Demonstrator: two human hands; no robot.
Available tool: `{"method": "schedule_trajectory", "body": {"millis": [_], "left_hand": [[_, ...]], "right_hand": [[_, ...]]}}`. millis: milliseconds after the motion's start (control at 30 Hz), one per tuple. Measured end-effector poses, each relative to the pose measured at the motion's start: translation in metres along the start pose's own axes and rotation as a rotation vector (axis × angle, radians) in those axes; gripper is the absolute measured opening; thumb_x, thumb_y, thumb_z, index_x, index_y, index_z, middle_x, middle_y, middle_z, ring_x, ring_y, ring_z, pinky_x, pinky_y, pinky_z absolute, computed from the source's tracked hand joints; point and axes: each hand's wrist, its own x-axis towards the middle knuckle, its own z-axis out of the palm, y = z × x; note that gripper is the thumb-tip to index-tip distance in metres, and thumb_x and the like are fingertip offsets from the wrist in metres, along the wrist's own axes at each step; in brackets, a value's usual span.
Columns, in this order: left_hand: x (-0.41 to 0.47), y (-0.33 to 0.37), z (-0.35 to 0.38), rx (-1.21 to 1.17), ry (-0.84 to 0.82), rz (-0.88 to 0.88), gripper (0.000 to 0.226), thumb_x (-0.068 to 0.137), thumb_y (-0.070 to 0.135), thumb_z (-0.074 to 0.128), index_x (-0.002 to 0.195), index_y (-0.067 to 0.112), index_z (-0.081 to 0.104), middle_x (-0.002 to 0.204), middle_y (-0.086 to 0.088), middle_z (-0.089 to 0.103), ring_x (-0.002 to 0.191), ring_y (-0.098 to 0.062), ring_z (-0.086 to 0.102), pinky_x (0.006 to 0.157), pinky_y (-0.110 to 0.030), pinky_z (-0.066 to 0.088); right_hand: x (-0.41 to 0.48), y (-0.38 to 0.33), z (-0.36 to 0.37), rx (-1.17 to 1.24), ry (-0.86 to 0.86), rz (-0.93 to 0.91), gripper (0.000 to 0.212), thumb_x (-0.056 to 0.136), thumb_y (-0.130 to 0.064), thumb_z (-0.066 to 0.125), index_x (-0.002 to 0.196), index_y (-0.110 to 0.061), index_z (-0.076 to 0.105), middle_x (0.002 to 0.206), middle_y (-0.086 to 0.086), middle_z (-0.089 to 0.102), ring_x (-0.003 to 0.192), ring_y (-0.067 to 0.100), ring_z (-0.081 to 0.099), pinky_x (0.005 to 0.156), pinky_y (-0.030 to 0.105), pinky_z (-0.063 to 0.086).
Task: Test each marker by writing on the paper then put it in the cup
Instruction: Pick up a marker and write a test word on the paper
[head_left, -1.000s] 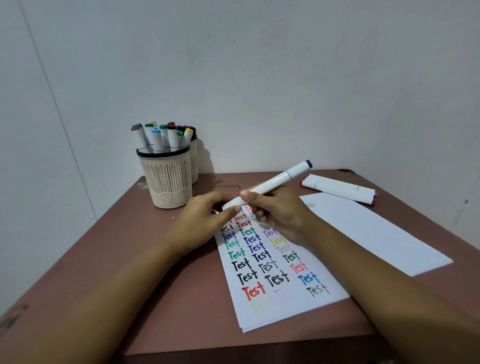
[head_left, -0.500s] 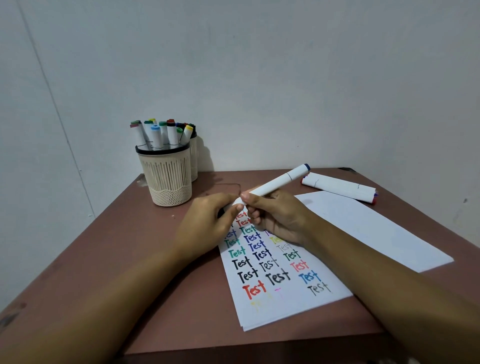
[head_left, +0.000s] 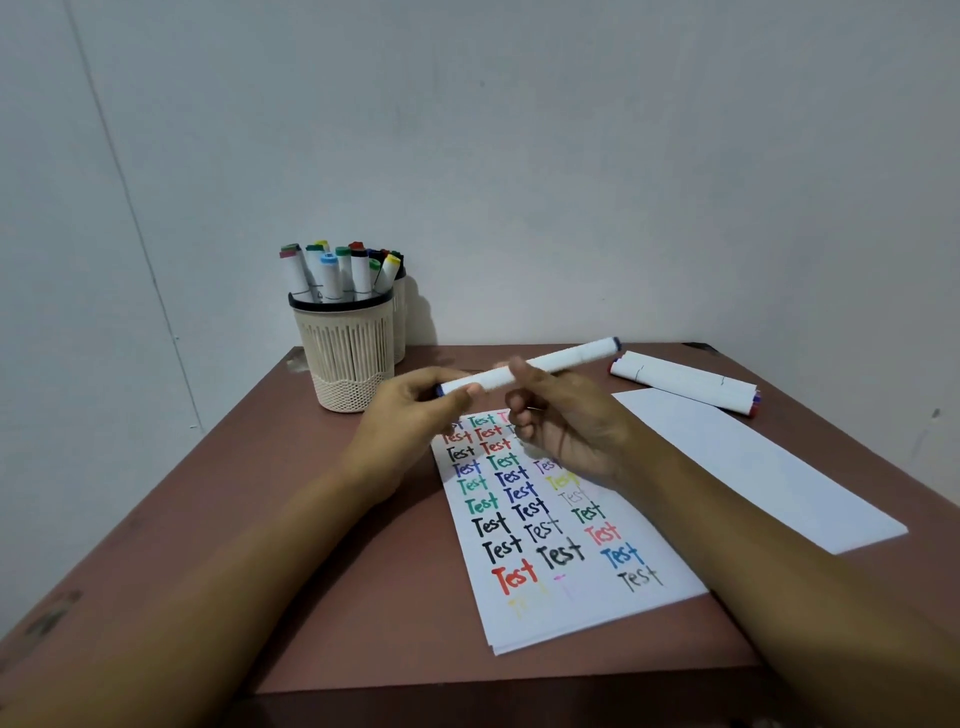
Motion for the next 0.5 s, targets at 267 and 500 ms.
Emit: {"method": "schedule_trajectory", "body": {"millis": [267,500], "left_hand": [[0.009,0.027,-0.033,-0.452,0.325,-0.091,0.01,0.09,0.005,0.055,0.081,0.009,0.059,0.066,0.001,0.063,0.064,-0.011,0.06,0.058,-0.017,0.052],[0.037,0.084,-0.072,-0.043,0.39,0.135,0.006,0.092,0.012,0.056,0.094,0.013,0.061,0.09,-0.005,0.066,0.091,-0.021,0.065,0.079,-0.031,0.054]], "right_hand": [[0.009,0.001,-0.037,-0.642,0.592,-0.361,0.03,0.097,-0.037,0.047,0.076,-0.02,0.06,0.068,-0.003,0.053,0.064,0.014,0.049,0.065,0.028,0.039],[0.013,0.023,-0.052,-1.441,0.259,-0.314,0.027,0.094,-0.028,0.052,0.104,-0.011,0.07,0.099,0.01,0.06,0.097,0.023,0.057,0.081,0.031,0.045]]}}
